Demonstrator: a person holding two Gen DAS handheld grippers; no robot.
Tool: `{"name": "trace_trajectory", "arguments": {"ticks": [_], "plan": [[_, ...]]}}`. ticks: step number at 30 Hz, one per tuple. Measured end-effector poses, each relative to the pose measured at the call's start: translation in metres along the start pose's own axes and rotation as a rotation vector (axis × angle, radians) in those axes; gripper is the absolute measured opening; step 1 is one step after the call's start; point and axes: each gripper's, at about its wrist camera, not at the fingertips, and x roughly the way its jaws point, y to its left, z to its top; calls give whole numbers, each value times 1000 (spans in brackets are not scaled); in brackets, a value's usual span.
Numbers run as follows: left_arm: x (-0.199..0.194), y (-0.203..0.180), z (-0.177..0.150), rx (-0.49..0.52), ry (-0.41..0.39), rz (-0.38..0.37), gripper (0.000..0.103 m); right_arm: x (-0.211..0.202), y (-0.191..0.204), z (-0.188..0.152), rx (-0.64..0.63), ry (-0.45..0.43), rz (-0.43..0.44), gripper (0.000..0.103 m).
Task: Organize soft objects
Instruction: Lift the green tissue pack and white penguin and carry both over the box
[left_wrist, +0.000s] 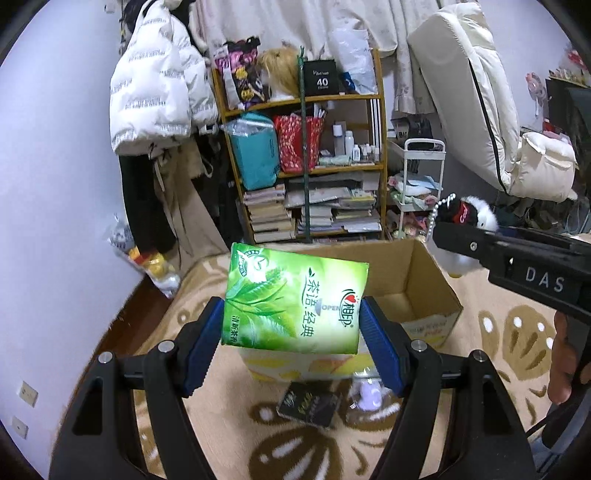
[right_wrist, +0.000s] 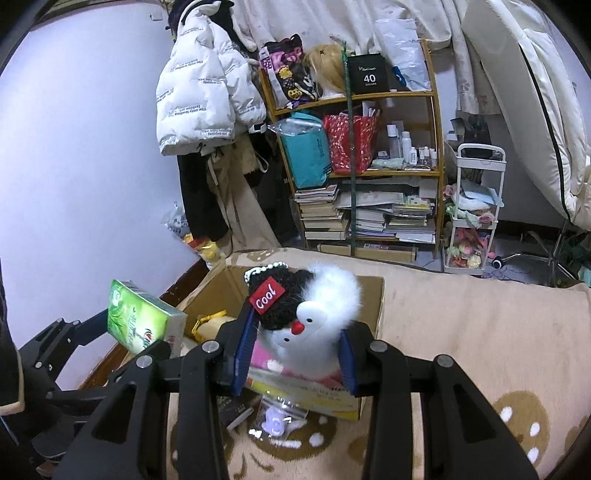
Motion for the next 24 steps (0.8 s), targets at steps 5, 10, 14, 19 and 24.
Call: {"name": "trace_trajectory", "arguments": {"ticks": [5,10,14,19,24], "plan": [[6,0,15,35,-40,2,73,8,-4,4,9,-24,6,42],[14,0,23,53,-73,-6,73,8,-3,7,2,-82,14,42],[26,0,26,58,-69,-14,73,12,-1,9,-9,-93,16,42],[37,2,18,34,-48,-30,73,24,-7,6,22,-65,20,43],[51,1,11,44,-25,-30,73,34,-12,1,43,-35,30,43]]}}
